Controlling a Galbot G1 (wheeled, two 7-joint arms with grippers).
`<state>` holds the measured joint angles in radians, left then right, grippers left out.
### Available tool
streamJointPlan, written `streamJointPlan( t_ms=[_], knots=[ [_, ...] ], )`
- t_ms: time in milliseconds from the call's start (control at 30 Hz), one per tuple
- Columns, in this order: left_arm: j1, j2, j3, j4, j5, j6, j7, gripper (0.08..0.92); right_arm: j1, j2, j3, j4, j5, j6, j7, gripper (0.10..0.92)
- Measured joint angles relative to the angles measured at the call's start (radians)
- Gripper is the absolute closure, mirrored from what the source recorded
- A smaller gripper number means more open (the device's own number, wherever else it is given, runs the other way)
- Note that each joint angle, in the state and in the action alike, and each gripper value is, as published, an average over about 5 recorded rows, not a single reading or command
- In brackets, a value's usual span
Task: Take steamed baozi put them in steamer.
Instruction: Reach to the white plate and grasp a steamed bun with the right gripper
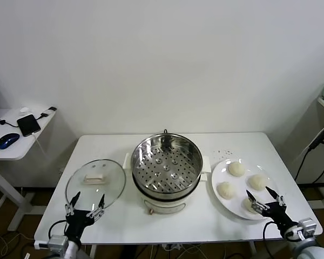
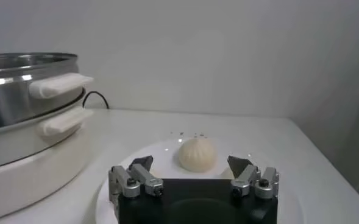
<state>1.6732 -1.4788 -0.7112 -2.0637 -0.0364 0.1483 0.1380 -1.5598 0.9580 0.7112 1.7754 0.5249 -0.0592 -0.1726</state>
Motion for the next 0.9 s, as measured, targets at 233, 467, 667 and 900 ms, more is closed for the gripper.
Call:
streamJointPlan(
  t_ms=[233,467,667,900],
  knots=[
    [-0.007,-0.003,-0.005,-0.001,0.014,0.005,-0.001,0.177,0.105,-0.087,-0.01,-0.031,-0.096,-0.041,-0.045,0.203],
    [-0.011,-0.012,-0.004,-0.009,0.033,0.008,-0.002,0.177,0.377,-0.256,-0.129,-0.131,-0.309,-0.055,-0.27,0.203],
    [0.001,-0.022,-0.003,-0.021,0.05,0.0,-0.011,0.177,0.69,-0.345,-0.351,-0.228,-0.524,-0.058,-0.569,0.203],
    [0.012,-0.032,-0.004,-0.034,0.057,-0.007,-0.017,0.177,1.035,-0.351,-0.648,-0.368,-0.735,-0.033,-0.856,0.203]
  ],
)
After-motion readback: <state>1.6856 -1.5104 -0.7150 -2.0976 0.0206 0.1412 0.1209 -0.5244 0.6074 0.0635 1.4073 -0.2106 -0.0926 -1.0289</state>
